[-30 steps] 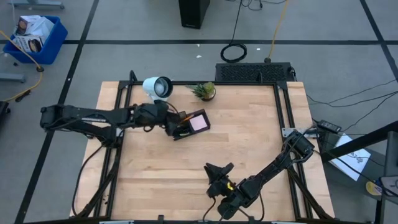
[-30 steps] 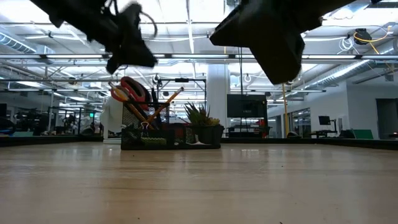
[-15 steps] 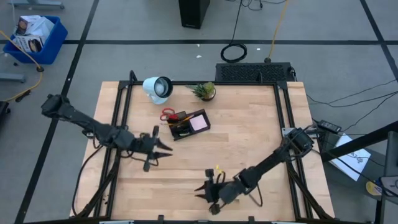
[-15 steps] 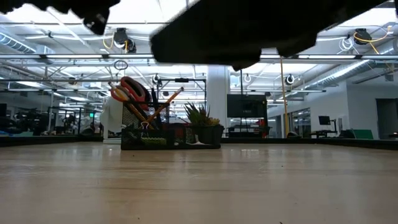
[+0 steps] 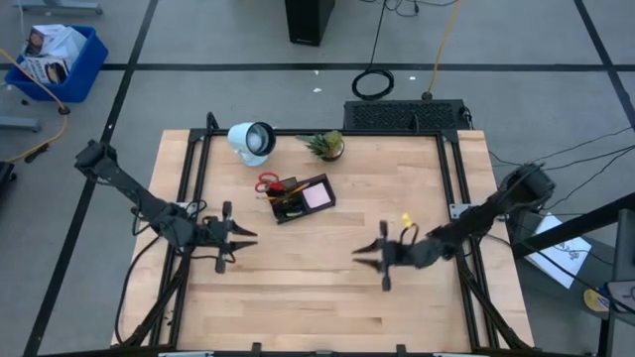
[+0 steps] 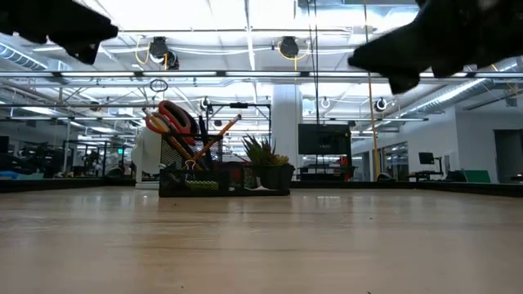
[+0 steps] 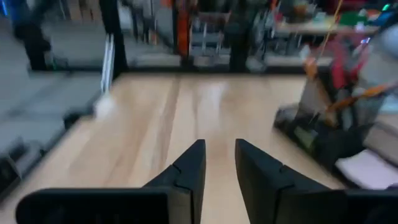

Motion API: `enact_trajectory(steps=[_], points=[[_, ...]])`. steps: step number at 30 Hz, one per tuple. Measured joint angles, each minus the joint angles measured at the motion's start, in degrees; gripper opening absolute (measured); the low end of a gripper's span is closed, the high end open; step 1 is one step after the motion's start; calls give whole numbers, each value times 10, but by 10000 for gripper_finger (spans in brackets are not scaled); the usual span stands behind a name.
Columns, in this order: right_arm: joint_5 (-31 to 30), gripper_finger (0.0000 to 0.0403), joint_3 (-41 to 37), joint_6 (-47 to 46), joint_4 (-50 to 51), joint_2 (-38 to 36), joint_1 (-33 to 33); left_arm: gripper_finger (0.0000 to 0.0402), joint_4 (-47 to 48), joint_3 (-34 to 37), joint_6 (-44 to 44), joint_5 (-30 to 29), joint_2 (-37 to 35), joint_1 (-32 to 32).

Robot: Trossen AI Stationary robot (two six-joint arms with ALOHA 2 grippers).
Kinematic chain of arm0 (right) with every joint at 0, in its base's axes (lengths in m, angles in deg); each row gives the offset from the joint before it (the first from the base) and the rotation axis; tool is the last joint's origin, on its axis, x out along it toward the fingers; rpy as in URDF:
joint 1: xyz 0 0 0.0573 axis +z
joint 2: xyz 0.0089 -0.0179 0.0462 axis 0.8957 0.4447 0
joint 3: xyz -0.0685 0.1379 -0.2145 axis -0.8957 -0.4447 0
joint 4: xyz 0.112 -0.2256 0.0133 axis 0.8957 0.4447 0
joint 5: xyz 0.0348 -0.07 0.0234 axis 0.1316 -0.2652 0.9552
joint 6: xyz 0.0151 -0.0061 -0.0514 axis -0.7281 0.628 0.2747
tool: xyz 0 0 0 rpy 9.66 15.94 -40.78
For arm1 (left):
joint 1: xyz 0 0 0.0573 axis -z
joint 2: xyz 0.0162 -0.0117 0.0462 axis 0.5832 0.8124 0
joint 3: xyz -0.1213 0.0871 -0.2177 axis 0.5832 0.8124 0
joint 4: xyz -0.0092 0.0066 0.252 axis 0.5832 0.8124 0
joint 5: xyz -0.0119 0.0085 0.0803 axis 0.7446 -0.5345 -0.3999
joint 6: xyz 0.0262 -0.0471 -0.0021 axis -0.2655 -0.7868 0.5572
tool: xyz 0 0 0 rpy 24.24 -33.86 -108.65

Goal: Pick and place office supplies into organizer
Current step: Return to Home Position

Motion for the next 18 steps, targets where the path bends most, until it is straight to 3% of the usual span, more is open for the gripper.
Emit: enact_trajectory(steps=[4,8,12,18], points=[[0,77,-55,29,-12,-83,-8,88,6,23,9,9,-45,-24],[-1,77,-97,55,-13,-153,-10,88,9,51,16,92,-79,-60],[-1,77,-142,71,-17,-209,-18,88,2,78,11,111,-107,-109],[1,77,-203,57,-33,-278,-57,88,3,102,20,193,-135,-188]])
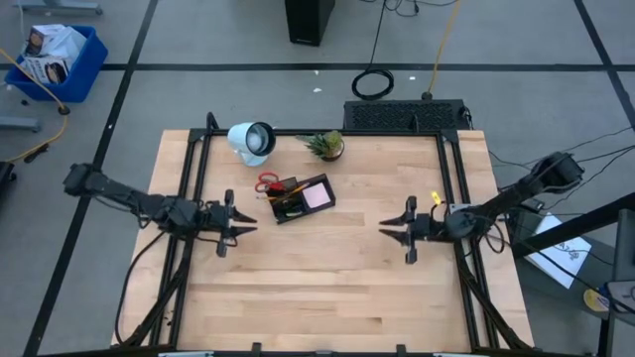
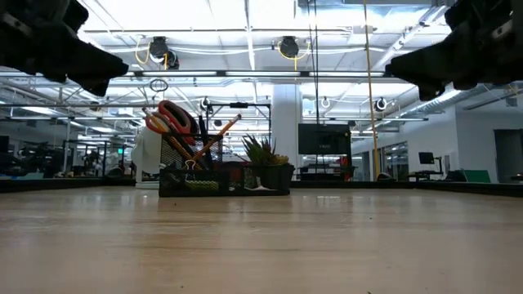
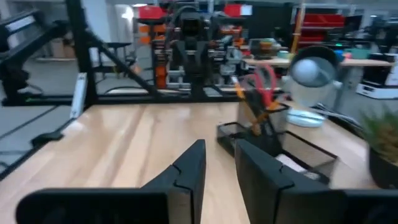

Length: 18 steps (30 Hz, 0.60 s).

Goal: Pick and place office supplies into organizer
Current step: Return to Home Position

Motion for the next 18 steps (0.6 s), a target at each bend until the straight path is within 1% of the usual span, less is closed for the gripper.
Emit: enact_trajectory(steps=[4,7,9,13,18], points=[[3,77,-25,-2,0,-35,-28,88,0,4,4,55,-9,-70],[19,77,-29,5,5,-59,-53,88,3,4,12,107,-9,-118],[31,77,-30,17,22,-78,-67,88,14,4,15,127,-9,-151],[44,77,-30,25,75,-129,-83,88,46,4,15,160,-16,-208],[62,77,-31,19,168,-215,-83,88,71,4,37,242,-50,-252]])
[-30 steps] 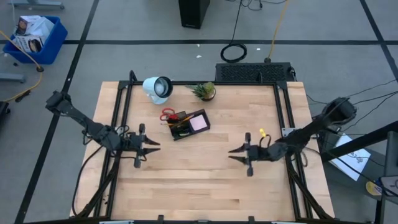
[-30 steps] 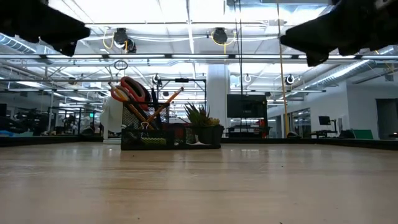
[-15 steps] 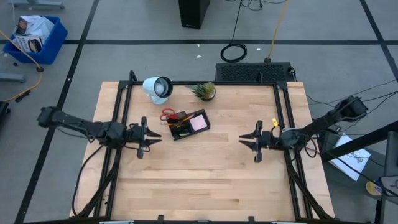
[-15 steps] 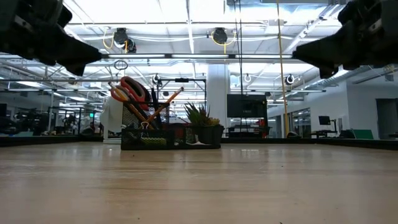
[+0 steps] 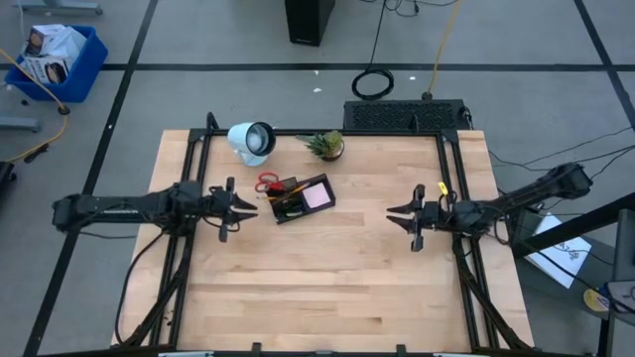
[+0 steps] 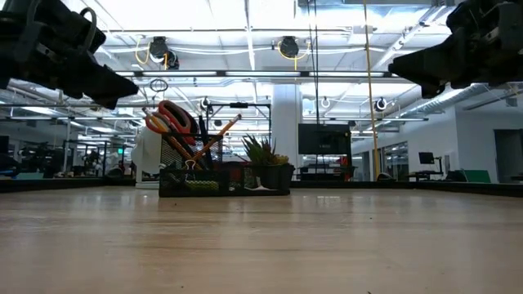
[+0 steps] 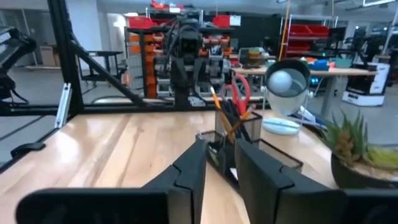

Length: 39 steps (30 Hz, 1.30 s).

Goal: Pick and place office supplies into organizer
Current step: Return to Home Position

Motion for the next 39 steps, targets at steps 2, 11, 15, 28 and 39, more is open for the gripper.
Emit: enact_trajectory(steps=[2,11,15,28,39], points=[[0,77,0,-7,46,-36,0,88,18,0,5,8,-24,-12],[1,77,-1,-21,159,-138,0,88,138,0,7,9,-182,-35],[1,77,-1,-32,188,-157,0,88,197,-4,10,9,-217,-35],[0,77,-1,2,266,-187,0,88,206,7,19,28,-209,-28],[-1,77,-2,-49,330,-183,0,88,206,7,-10,-31,-155,-27]])
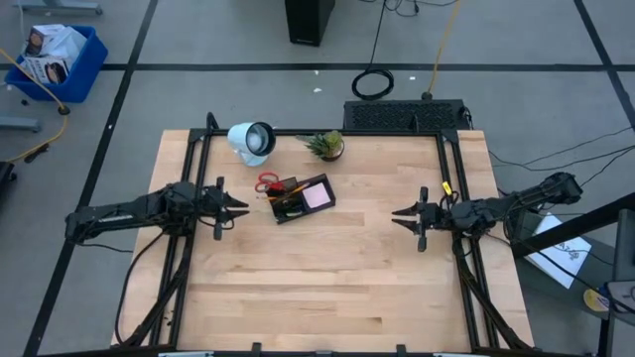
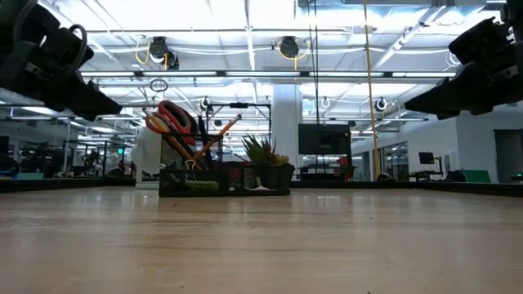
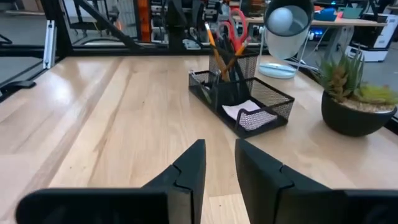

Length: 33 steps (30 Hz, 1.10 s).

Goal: Pick and place office supplies into organizer
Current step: Return to Home Position

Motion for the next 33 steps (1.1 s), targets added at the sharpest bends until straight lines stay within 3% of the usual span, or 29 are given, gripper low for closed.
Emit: enact_trajectory(steps=[6,33], points=[[0,77,0,-2,-3,2,0,88,0,0,-38,-25,23,0],[0,77,0,0,-3,2,0,88,-2,0,-32,-36,27,0]])
